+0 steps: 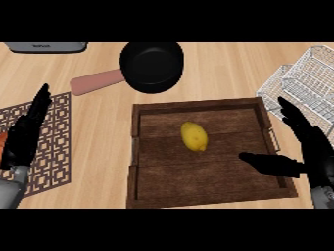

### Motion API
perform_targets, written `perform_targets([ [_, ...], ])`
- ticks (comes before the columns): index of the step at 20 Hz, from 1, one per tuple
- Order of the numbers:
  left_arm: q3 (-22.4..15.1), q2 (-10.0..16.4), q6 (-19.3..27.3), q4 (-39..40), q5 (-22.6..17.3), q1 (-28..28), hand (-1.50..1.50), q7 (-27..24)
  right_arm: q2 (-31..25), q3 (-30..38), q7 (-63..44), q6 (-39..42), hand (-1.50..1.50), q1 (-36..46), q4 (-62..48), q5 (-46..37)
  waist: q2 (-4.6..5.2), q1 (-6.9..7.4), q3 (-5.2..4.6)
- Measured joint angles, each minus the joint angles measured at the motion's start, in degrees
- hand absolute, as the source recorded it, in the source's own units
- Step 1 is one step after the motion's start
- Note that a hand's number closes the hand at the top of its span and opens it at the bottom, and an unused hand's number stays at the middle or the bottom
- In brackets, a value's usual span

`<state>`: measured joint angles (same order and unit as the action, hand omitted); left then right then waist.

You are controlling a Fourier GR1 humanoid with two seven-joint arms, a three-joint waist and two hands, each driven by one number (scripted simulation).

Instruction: Pick the lemon from the tray and place it in the tiered basket

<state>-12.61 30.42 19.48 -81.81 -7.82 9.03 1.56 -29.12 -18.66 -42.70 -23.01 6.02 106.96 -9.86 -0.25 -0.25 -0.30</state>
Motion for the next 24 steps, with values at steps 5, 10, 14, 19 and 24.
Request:
perform_targets([
  [5,-0.14,-0.45,-1.11,0.69,0.28,0.46,0.0,-0.67,-3.67,-2.76,-15.3,10.67,-1.5,10.25,2.62,1.79,0.18,1.08,0.01],
  [10,0.02,-1.27,-1.2,1.38,1.34,1.48,0.0,-0.04,-1.12,-4.33,-21.61,14.97,-1.5,20.8,-2.02,2.55,0.27,1.23,0.11],
  [14,0.67,-1.48,-1.9,1.68,1.36,2.04,0.0,0.12,1.42,-5.05,-24.02,16.68,-1.5,25.18,-6.77,3.69,0.27,1.19,0.15],
  [19,0.86,-2.23,-2.03,2.0,2.04,1.93,0.0,-0.25,4.78,-6.43,-25.27,18.43,-1.5,28.47,-13.51,4.81,0.27,1.12,0.18],
  [24,1.34,-2.38,-2.29,1.12,2.47,0.99,0.0,0.04,6.83,-7.84,-25.72,20.12,-1.5,30.19,-18.46,4.77,0.2,0.95,0.22],
])
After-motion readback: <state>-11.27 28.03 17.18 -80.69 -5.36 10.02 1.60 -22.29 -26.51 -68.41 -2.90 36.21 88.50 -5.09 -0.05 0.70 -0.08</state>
